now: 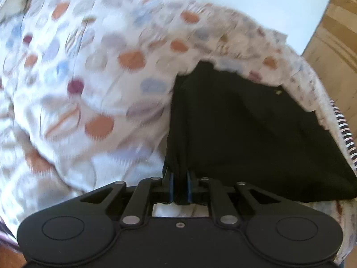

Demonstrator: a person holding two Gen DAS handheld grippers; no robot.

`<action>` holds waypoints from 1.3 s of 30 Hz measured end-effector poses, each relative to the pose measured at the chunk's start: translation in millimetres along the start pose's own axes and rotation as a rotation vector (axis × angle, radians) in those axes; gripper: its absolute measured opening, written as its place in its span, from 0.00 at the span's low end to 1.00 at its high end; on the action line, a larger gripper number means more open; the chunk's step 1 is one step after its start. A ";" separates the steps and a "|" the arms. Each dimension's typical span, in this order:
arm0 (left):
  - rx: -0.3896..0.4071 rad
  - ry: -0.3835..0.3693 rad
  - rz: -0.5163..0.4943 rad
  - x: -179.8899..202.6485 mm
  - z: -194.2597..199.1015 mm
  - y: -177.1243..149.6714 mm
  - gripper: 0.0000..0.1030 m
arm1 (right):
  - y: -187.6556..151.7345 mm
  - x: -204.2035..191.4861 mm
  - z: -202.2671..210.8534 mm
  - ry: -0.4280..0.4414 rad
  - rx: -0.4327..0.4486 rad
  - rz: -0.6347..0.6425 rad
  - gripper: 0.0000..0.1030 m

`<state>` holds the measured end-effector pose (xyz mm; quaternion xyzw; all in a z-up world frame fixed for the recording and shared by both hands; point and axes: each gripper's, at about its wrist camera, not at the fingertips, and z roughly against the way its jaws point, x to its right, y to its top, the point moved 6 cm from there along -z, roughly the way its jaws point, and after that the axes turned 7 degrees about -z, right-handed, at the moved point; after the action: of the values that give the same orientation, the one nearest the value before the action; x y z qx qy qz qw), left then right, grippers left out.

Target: Fold small clothes

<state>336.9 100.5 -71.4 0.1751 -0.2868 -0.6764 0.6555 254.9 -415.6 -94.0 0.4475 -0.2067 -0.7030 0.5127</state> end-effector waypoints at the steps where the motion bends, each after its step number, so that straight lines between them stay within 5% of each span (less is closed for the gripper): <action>1: -0.012 -0.001 0.020 -4.1 -4.9 -5.5 0.11 | -2.1 1.8 -0.3 0.001 -0.002 -0.009 0.08; 5: -0.020 -0.005 0.061 -11.5 -11.8 -13.9 0.11 | 1.9 -4.8 2.8 -0.023 0.010 0.043 0.07; 12: 0.017 -0.013 -0.023 -7.4 0.0 -2.0 0.11 | 14.2 -13.6 7.6 -0.046 0.003 0.144 0.04; 22: -0.015 -0.002 -0.020 -9.9 -18.4 -15.7 0.14 | -3.9 -4.0 8.5 -0.053 -0.013 0.093 0.08; 23: -0.015 0.002 -0.023 -7.9 -14.1 -16.2 0.17 | -0.9 -6.0 8.4 -0.046 -0.018 0.100 0.10; 27: -0.022 0.024 -0.035 -5.8 -13.8 -20.3 0.29 | 16.2 -15.5 3.1 0.003 -0.018 0.140 0.56; 28: -0.022 0.029 -0.038 -5.8 -14.7 -21.4 0.31 | 22.8 -18.6 -2.6 0.005 -0.025 0.158 0.59; 33: -0.003 0.067 -0.027 -7.0 -12.6 -25.3 0.78 | 55.3 -32.7 -55.6 0.032 -0.073 0.208 0.60; 39: -0.010 0.079 -0.019 -2.7 -11.9 -34.4 0.87 | 92.3 -34.5 -144.0 0.041 -0.185 0.125 0.59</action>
<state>317.3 100.4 -102.2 0.2012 -0.2557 -0.6766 0.6606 428.0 -396.0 -84.4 0.3988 -0.1577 -0.6763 0.5990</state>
